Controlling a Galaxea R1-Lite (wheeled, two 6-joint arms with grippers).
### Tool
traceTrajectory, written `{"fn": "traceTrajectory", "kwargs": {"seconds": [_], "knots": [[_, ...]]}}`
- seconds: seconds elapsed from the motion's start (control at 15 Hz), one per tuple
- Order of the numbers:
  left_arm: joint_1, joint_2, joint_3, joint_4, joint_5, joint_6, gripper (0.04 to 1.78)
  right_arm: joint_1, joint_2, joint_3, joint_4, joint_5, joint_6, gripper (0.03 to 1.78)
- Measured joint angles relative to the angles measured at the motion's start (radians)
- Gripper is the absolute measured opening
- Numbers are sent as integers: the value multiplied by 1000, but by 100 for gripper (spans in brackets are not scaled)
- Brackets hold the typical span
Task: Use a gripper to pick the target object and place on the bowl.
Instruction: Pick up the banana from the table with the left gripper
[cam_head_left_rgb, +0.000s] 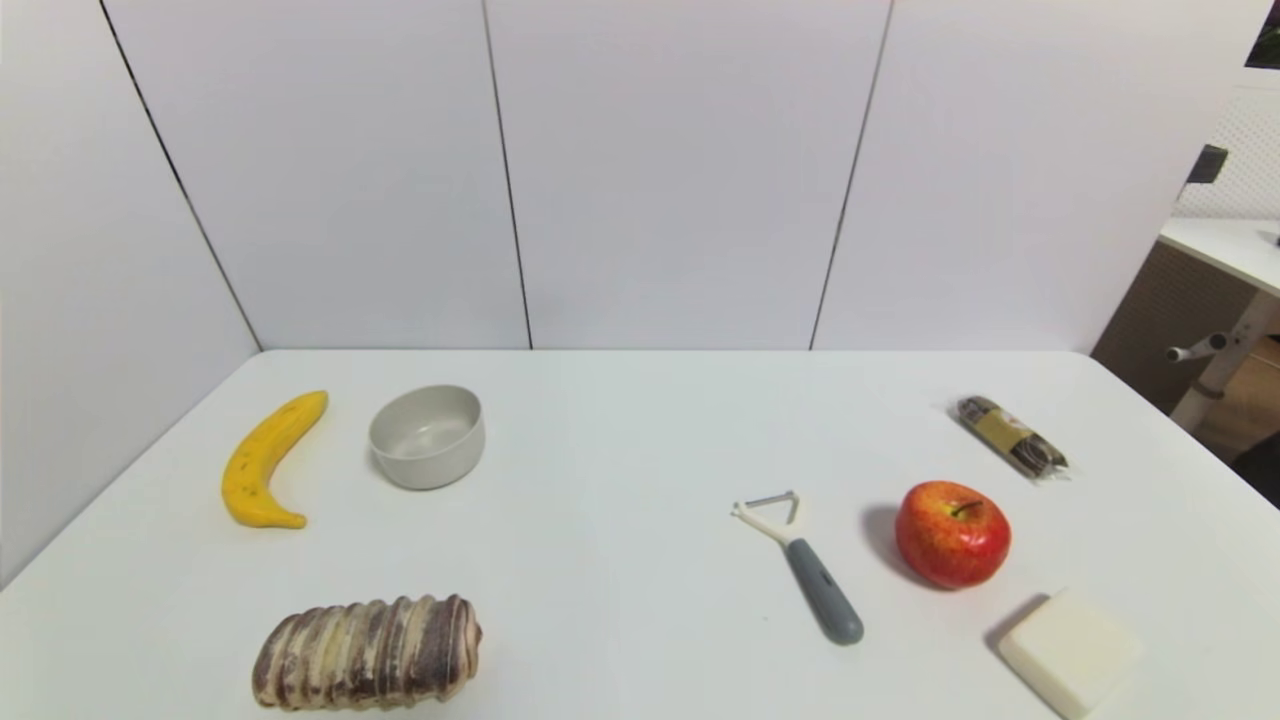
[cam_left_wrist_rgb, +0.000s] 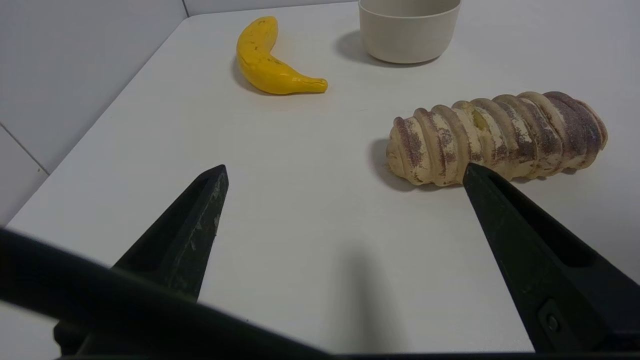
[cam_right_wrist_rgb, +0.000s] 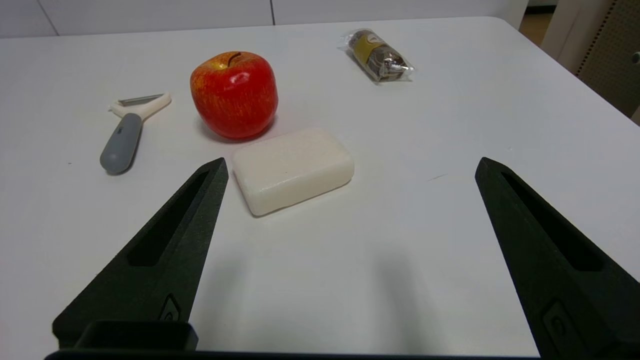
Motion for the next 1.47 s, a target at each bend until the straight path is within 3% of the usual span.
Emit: {"fn": "traceTrajectory", "kwargs": {"seconds": [1.47], "knots": [[0,9,-1,-3,3,-18,169,0,0,0,0,0,0,171]]}}
